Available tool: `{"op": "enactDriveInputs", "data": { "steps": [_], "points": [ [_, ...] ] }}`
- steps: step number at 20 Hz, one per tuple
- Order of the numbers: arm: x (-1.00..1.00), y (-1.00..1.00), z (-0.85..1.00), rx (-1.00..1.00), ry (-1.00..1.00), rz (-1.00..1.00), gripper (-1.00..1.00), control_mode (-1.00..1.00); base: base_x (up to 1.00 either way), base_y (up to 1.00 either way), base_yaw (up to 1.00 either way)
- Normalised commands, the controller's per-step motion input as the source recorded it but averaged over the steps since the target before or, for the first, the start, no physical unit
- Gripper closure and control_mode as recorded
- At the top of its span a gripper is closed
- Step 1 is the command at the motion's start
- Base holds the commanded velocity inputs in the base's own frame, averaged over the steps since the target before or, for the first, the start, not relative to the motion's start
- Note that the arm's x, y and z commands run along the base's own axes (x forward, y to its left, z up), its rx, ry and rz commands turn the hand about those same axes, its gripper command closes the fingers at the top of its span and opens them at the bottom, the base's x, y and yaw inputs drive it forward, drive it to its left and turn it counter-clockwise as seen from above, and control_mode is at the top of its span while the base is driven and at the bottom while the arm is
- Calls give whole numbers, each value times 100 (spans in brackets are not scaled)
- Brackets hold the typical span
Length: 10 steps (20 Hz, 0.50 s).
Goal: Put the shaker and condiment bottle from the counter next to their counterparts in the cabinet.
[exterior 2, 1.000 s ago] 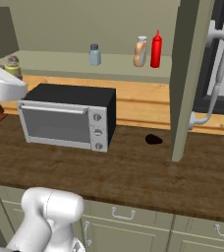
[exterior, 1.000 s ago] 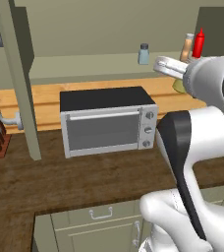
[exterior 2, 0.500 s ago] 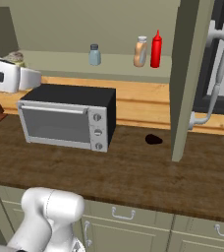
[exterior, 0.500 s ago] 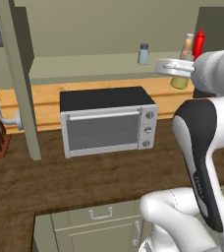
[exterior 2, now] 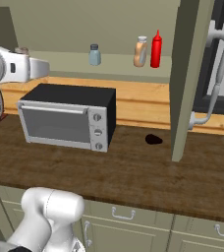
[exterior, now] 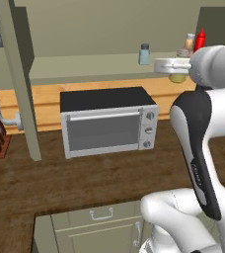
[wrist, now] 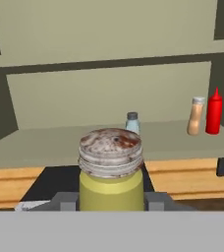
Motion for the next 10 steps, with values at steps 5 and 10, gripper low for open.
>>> {"op": "enactDriveInputs", "data": {
  "steps": [5,10],
  "points": [
    [46,3,0,-15,-3,-2,100,-100,0,0,0],
    [70,0,-20,-9,0,-2,100,-100,0,0,0]
  ]
}}
